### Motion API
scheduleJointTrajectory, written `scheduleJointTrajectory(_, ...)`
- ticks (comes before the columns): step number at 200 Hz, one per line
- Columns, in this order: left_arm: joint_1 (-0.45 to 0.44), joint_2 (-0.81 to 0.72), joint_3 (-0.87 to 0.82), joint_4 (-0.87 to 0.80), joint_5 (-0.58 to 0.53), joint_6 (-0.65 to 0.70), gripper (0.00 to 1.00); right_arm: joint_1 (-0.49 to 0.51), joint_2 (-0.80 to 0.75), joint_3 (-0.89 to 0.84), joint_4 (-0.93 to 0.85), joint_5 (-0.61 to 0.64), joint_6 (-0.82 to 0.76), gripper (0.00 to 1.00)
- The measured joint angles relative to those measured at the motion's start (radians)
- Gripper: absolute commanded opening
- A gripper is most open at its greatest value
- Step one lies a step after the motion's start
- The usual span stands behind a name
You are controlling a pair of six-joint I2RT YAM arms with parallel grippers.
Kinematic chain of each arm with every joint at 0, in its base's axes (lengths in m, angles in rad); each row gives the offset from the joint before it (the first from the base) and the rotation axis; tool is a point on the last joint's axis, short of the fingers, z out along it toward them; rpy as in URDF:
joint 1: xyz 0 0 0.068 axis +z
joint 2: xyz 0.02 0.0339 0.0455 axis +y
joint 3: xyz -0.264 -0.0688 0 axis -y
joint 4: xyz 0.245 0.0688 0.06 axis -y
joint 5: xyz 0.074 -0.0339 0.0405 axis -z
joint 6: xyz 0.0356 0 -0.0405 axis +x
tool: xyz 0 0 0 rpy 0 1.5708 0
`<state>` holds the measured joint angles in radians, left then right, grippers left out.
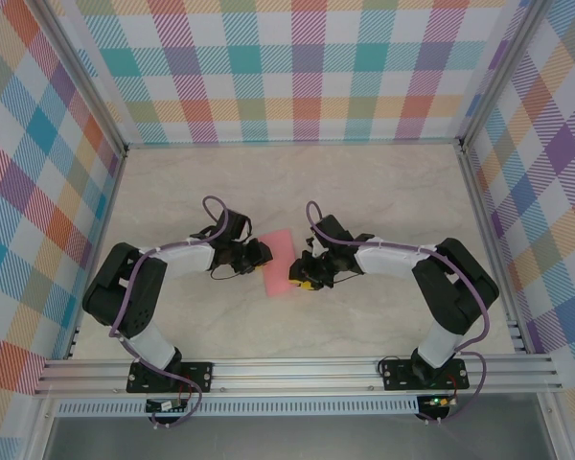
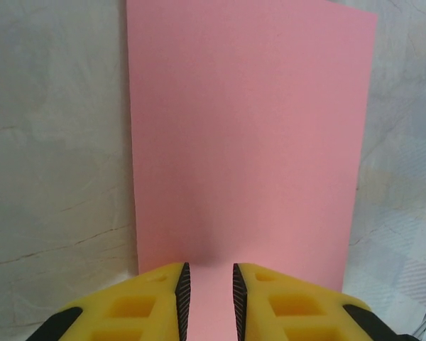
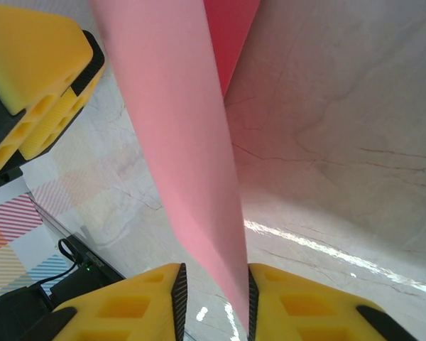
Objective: Fold a paper plane with a square sheet of paper (pick it up from the middle)
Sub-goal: Third fold the triangle at the center of the table.
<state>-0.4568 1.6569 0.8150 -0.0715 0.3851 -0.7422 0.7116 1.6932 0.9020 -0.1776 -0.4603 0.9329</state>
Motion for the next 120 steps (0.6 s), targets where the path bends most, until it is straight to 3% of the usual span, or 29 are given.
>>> scheduleJointTrajectory(120,-0.005,0.043,0.015,-0.007,0.000,0.006,0.22,0.003,0.031,0.084,-0.008,0.006,0.022,0.13)
